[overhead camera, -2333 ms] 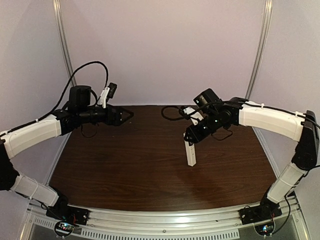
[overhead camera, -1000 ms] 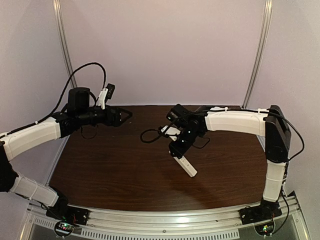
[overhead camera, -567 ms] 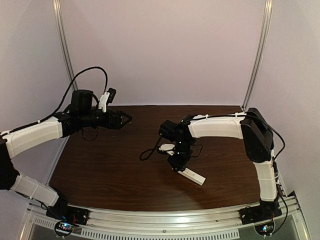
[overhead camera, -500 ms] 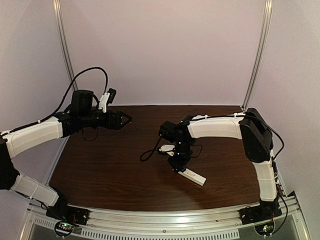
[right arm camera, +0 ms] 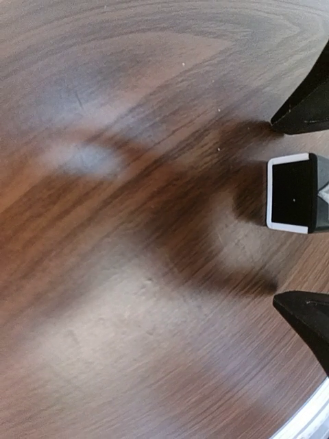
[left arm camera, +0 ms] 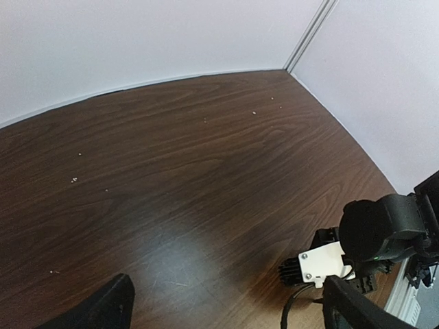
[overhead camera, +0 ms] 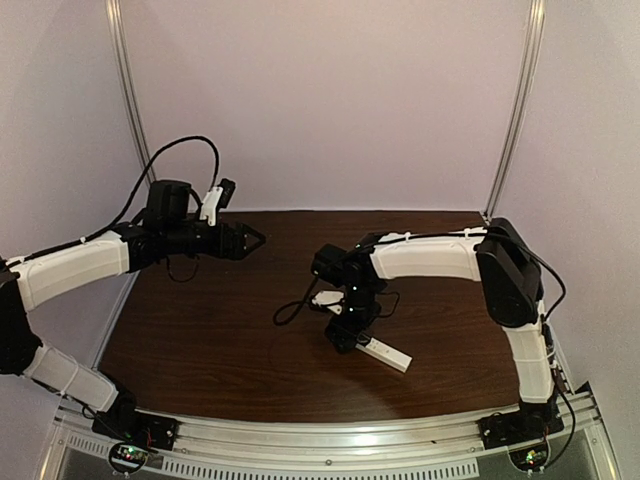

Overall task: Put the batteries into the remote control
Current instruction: Place the remote control at the center of the board, then reset both arms

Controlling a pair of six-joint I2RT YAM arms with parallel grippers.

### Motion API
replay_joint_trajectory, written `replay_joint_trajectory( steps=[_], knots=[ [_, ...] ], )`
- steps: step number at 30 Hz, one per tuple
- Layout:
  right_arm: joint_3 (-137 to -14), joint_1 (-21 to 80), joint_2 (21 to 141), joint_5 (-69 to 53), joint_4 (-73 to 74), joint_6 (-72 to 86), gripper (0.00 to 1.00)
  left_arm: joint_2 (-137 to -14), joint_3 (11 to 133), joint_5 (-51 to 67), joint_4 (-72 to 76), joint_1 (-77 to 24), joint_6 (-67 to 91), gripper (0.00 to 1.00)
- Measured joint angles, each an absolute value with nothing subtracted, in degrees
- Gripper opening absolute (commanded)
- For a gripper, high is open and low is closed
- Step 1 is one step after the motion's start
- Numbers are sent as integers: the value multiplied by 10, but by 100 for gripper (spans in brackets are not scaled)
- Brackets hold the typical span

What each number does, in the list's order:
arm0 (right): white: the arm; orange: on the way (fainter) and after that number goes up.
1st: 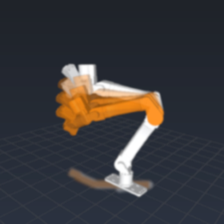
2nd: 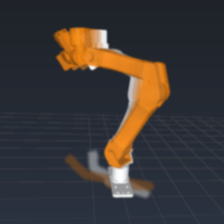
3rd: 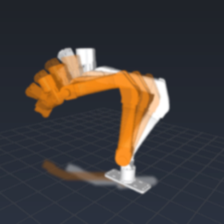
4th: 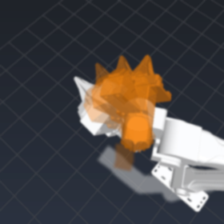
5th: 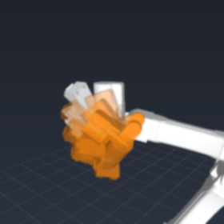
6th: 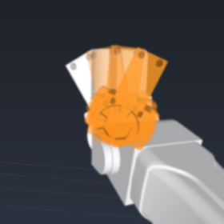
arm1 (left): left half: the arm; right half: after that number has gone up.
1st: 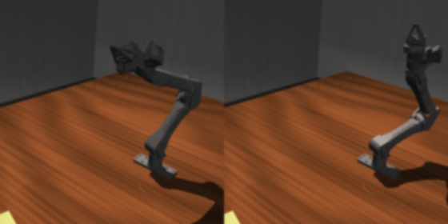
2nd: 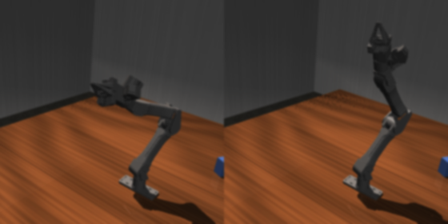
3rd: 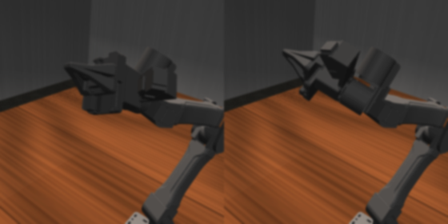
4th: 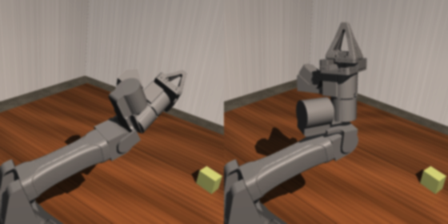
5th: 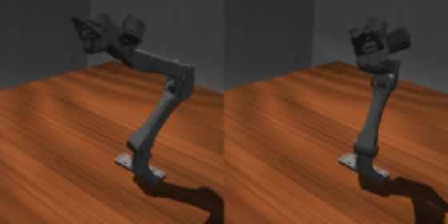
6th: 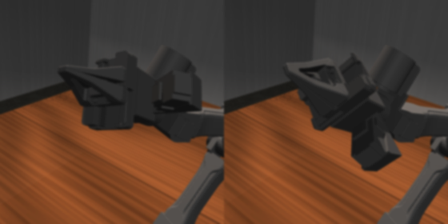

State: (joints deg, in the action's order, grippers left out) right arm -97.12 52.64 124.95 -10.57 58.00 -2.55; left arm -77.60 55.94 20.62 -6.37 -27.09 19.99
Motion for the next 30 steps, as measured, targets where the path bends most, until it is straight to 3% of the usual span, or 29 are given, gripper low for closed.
replay_joint_trajectory(
  steps=[6,16,18,20,24,30],
  knots=[
    [-950,518,1198,-112,538,-12,99,-778,567,208,-70,-270,208,97],
    [-828,418,966,-121,387,32,100,-826,664,211,-93,-242,230,97],
    [-743,346,872,-134,319,60,100,-858,697,210,-100,-236,231,97],
    [-721,327,856,-138,285,69,100,-863,697,206,-102,-236,231,97],
    [-534,247,735,-168,165,100,100,-882,679,196,-98,-236,231,97],
    [-392,199,707,-186,49,140,100,-899,579,187,-73,-236,234,97]
  ],
)
